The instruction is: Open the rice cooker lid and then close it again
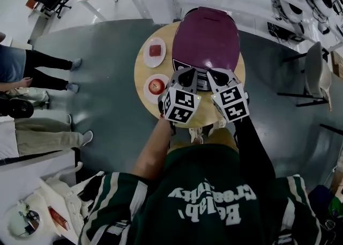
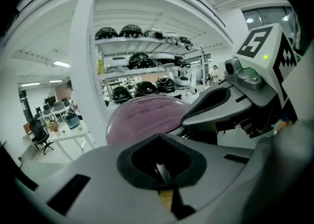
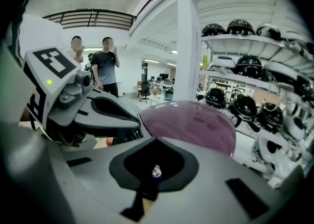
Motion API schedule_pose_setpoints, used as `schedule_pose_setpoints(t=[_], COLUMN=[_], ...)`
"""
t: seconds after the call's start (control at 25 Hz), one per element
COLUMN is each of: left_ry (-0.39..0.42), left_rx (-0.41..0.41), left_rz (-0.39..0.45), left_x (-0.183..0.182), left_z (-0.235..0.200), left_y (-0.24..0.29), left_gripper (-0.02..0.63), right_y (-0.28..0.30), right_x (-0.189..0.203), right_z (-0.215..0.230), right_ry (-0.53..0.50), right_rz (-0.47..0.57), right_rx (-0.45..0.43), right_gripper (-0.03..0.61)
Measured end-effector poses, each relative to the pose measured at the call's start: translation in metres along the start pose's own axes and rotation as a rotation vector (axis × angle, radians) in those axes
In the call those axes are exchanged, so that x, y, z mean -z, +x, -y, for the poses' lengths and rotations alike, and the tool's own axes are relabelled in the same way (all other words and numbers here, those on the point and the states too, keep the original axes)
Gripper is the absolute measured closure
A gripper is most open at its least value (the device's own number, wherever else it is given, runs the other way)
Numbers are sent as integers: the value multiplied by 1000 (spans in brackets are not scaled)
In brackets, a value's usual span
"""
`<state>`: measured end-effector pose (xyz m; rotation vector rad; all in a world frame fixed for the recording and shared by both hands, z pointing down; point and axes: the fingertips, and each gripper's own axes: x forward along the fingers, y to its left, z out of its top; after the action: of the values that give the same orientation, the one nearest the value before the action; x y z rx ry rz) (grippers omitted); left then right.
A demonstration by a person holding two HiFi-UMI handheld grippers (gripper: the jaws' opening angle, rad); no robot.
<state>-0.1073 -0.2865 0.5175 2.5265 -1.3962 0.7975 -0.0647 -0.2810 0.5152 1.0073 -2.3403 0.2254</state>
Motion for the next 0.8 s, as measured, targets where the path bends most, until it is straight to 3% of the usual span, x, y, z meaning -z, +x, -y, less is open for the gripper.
schedule_pose_setpoints(t=[0.56, 0.8], left_ry=[-36, -27], left_rx=[-5, -1], left_rz=[-21, -15], left_x=[4, 3], left_z=[1, 1], left_y=[1, 1], left_gripper=[614, 614], right_y=[0, -2], right_x=[4, 0], right_z=[-5, -2], right_ry=[-84, -63], right_rz=[7, 29], right_rx=[60, 72], right_gripper=[575, 574])
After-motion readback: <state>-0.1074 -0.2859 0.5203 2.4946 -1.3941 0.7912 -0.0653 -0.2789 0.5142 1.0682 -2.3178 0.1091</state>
